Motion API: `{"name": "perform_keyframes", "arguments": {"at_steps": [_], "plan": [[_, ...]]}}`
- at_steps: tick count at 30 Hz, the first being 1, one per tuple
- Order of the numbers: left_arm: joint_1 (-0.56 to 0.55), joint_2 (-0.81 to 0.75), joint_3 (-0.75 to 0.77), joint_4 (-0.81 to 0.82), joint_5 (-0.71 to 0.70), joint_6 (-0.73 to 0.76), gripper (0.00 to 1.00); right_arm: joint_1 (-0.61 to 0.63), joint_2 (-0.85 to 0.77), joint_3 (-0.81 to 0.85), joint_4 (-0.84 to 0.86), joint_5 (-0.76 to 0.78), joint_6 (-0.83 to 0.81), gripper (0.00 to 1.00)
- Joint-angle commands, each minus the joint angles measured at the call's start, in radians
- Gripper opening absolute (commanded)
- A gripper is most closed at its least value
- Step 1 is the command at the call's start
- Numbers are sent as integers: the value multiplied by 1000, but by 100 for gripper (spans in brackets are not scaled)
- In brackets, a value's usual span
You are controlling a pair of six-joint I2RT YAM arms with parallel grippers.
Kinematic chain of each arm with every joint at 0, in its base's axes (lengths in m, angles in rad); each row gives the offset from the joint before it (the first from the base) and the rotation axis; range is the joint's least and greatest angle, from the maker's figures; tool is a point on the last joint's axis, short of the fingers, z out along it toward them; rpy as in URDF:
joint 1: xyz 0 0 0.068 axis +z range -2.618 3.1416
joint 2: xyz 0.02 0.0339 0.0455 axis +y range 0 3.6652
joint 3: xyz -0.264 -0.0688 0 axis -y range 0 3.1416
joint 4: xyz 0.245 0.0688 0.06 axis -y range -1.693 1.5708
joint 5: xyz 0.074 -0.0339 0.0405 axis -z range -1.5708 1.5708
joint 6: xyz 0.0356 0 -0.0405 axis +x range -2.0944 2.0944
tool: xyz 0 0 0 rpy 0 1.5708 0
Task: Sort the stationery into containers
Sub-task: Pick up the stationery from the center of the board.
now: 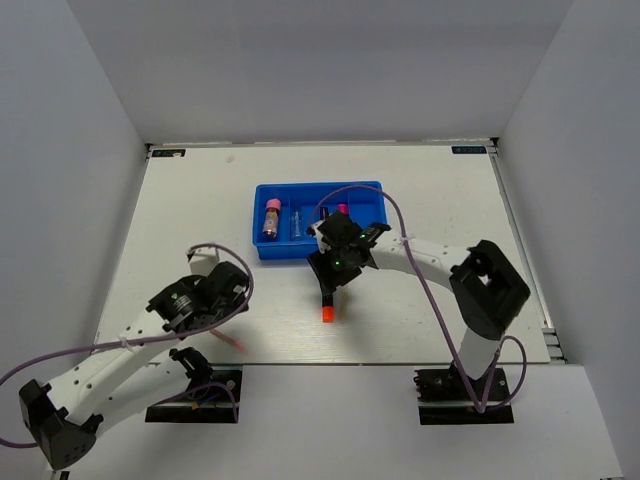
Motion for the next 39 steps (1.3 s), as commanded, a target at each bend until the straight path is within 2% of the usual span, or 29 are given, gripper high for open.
{"name": "perform_keyframes", "arguments": {"at_steps": [1,6,11,19,22,23,26,27,30,34,39], "plan": [[0,-93,-66,-112,-65,-196,82,32,52,80,-9,141,68,60],[-3,-166,-146,-141,-66,-258,82,56,120,118,-27,180,90,58],[-2,-172,-197,-144,-57,-324,82,70,161,126,-44,255,136,56],[-2,-158,-258,-98,-30,-368,82,71,199,98,-34,230,168,52],[0,-172,-275,-98,-28,-381,82,73,209,89,-35,232,176,44],[-2,-183,-280,-98,-30,-382,82,71,216,79,-34,229,176,38],[-3,-202,-295,-97,-28,-391,82,68,244,63,-43,204,193,32],[0,-203,-304,-98,-30,-396,82,71,247,60,-46,191,194,25],[0,-216,-319,-101,-28,-404,82,70,249,45,-41,169,182,15],[-2,-227,-352,-81,-11,-414,83,67,209,66,-37,126,127,8],[0,-209,-390,-22,7,-425,83,65,106,132,-63,88,53,6]]}}
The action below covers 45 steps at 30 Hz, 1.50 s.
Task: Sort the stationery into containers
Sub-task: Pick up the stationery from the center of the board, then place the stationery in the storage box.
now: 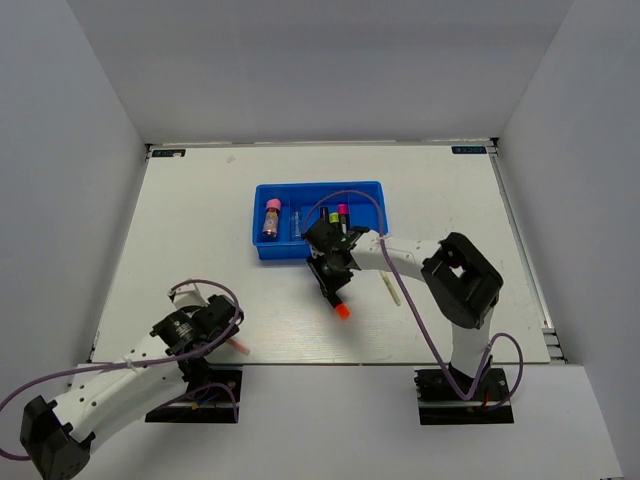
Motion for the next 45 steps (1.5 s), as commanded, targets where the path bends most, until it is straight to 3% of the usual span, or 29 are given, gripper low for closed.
{"name": "perform_keyframes", "arguments": {"at_steps": [1,4,13,19,27,29,33,37,39,41,45], "plan": [[-1,15,-14,46,37,-35,83,8,-89,50,-35,-57,-65,6],[-1,46,-16,72,44,-32,83,8,-153,89,-21,-37,-126,5],[-1,89,-8,103,52,-37,83,-27,-227,231,34,220,-262,5],[-1,86,1,94,58,-35,83,-76,-104,335,164,427,-387,4],[0,40,6,60,58,-35,85,-154,88,500,200,434,-414,5],[-1,34,6,46,58,-32,85,-168,146,551,159,432,-410,10],[-1,17,9,35,57,-30,85,-190,174,594,108,394,-393,53],[-1,11,4,38,54,-29,85,-202,109,550,114,333,-361,70],[-1,15,4,41,55,-30,85,-208,88,535,102,326,-348,70],[0,15,12,38,57,-23,85,-211,20,509,97,383,-368,61],[0,-12,24,18,52,-7,85,-271,-151,290,114,449,-466,42]]}}
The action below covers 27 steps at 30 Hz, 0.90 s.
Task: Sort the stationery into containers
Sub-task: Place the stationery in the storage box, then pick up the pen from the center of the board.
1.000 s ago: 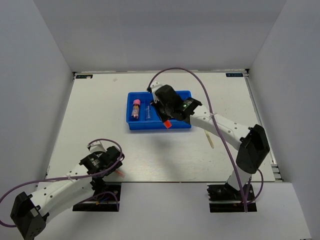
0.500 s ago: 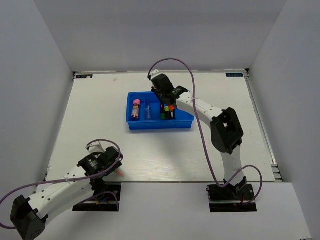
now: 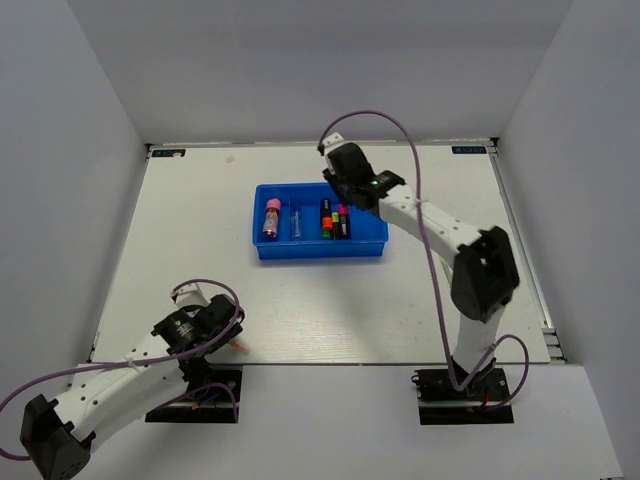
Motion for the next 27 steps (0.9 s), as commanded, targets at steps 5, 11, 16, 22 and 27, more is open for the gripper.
{"name": "perform_keyframes", "arguments": {"at_steps": [5,11,16,22,27], "plan": [[-1,-65,24,-1,0,37,85,-246,-283,-264,-179,-144,-133,36],[0,-71,10,25,23,65,85,-407,-412,-485,-222,-331,-251,40],[0,-82,-8,61,43,85,85,-478,-393,-593,-202,-396,-267,53],[0,-89,-28,70,49,85,85,-540,-345,-637,-133,-366,-259,53],[-1,-95,-43,73,50,78,85,-576,-314,-663,-90,-374,-259,53]]}}
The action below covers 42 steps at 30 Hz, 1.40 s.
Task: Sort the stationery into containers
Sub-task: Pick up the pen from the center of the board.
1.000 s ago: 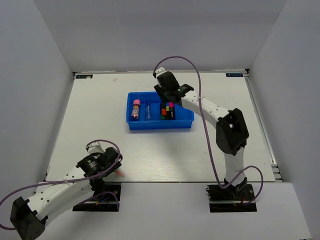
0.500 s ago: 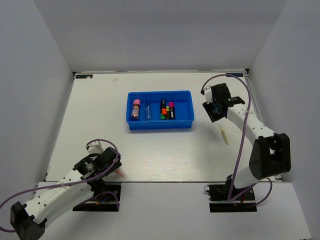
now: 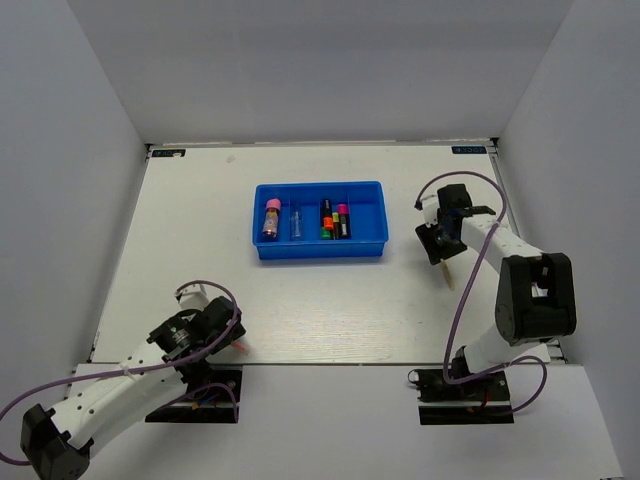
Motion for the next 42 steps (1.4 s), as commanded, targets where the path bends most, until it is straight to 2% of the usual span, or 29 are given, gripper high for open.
{"name": "perform_keyframes", "arguments": {"at_steps": [1,14,21,22,25,26,27,28,32,38,42], "plan": [[0,-8,-5,18,2,4,85,-29,26,-15,49,-24,-13,53],[0,26,24,6,-6,6,85,-109,110,-33,101,-53,-14,50],[-1,55,27,21,-6,4,85,-136,161,-35,87,-108,-14,32],[0,66,25,21,-6,6,85,-135,168,-35,86,-113,-14,32],[-1,90,24,23,-6,1,85,-135,179,-39,84,-126,-14,19],[-1,103,24,23,-6,-1,86,-164,184,-44,81,-134,-14,13],[-1,110,24,23,-4,-2,86,-167,188,-44,80,-142,-16,3],[-1,118,24,23,-4,-2,86,-172,193,-44,74,-149,-17,0],[-3,162,31,20,0,-14,86,-181,195,-42,54,-203,-33,0],[-3,187,39,15,19,-45,85,-185,152,31,-81,-436,-60,0],[-1,193,36,15,31,-63,82,-176,127,114,-138,-534,-40,0]]}}
